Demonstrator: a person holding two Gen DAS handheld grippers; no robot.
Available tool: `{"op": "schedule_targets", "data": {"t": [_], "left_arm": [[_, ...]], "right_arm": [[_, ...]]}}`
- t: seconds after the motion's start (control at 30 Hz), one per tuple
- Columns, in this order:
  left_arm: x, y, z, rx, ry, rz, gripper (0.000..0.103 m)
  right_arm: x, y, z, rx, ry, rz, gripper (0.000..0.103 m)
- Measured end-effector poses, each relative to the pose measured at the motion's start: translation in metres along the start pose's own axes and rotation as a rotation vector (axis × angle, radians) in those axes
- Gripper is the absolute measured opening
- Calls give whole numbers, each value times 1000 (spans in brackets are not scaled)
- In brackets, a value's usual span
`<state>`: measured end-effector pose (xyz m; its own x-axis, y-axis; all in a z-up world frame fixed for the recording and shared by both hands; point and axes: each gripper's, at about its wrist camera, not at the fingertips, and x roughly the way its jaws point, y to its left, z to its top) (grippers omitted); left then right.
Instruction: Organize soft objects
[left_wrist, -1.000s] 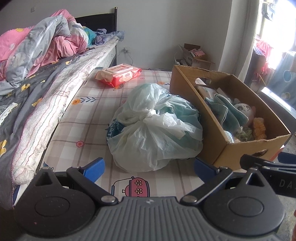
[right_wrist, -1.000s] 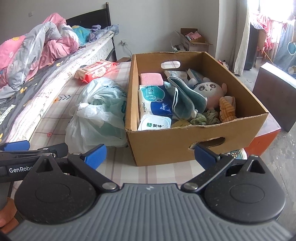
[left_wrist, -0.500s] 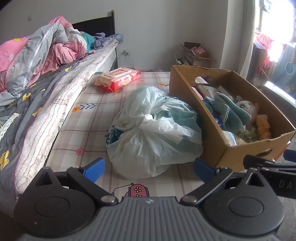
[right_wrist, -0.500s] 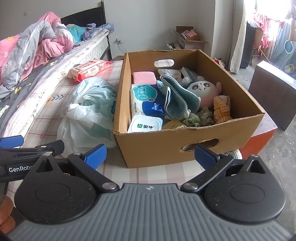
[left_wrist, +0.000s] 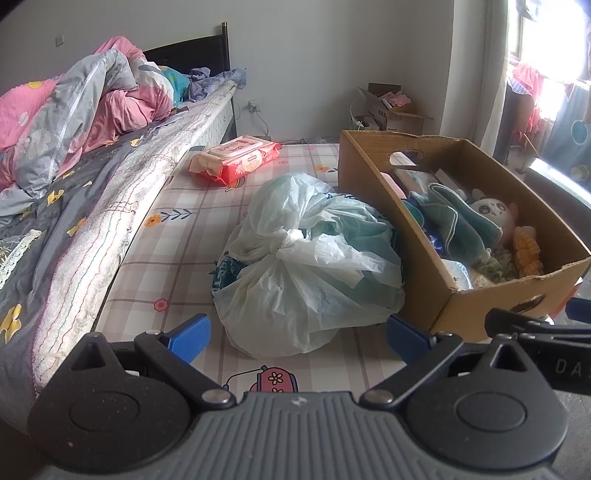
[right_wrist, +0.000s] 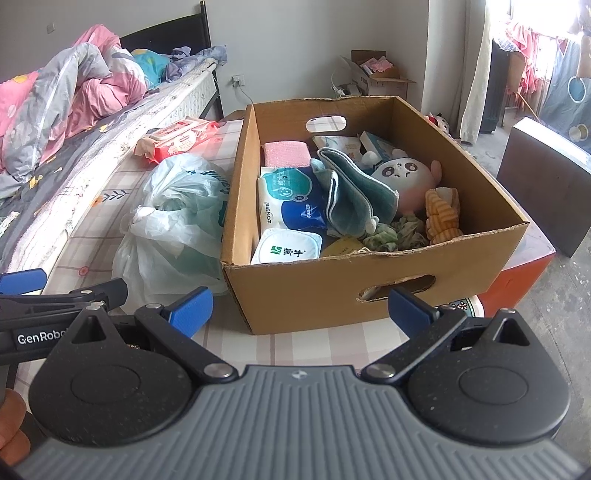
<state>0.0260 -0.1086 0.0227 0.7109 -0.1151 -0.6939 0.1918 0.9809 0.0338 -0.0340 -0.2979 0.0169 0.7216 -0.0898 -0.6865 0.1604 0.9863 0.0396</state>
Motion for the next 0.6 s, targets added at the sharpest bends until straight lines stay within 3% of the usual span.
{"op": "schedule_targets", "data": {"t": [0.6], "left_arm": [[-1, 1, -2, -3, 11, 2, 100]], "right_arm": [[4, 2, -3, 0, 17, -1, 102]]}}
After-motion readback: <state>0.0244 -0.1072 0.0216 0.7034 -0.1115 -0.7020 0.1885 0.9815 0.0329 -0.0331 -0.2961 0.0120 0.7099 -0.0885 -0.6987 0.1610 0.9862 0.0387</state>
